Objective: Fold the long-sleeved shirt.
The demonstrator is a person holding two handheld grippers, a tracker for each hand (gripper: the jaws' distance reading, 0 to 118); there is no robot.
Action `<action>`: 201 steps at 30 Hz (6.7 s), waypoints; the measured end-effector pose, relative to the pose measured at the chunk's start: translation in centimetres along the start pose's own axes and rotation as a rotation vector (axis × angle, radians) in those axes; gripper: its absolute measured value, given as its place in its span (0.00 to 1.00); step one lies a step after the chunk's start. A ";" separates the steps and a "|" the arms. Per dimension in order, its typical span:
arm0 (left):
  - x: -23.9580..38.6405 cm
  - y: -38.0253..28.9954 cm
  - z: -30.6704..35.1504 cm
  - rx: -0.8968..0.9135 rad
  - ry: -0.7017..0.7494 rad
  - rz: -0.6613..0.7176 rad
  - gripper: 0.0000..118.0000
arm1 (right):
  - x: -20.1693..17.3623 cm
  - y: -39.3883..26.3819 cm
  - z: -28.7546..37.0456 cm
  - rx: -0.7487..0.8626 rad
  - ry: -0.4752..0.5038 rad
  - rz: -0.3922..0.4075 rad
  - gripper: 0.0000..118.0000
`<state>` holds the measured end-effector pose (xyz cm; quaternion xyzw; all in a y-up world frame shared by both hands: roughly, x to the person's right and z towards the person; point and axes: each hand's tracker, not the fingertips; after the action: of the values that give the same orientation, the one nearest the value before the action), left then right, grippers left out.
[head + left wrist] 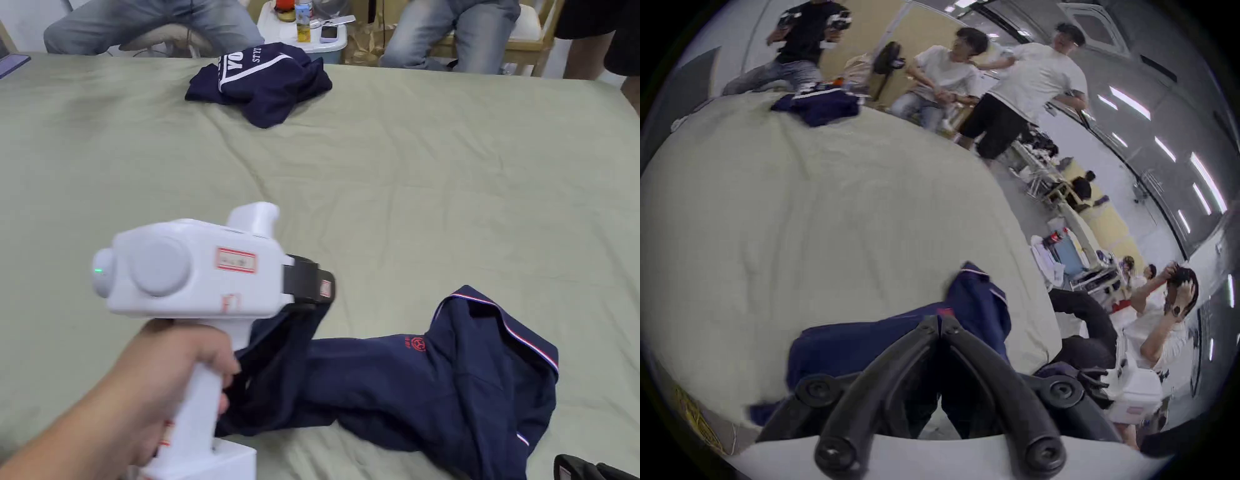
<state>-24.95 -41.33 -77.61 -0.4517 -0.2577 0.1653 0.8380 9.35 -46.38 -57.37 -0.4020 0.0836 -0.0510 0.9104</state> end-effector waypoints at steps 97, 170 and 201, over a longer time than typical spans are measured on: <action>-2.6 -18.6 0.0 0.167 0.189 0.007 0.00 | 0.3 7.0 -13.0 -0.107 0.087 0.017 0.01; -41.7 0.5 15.0 -0.088 0.716 0.294 0.19 | -1.6 5.2 -12.9 -0.192 0.017 -0.014 0.01; -4.1 -15.4 18.3 0.411 0.618 0.018 0.00 | -20.5 8.0 -4.5 0.076 0.465 0.243 0.01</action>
<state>-38.27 -39.42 -57.43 -0.3049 0.0502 0.0768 0.9479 -11.38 -40.99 -64.03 -0.3321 0.3363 -0.0352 0.8806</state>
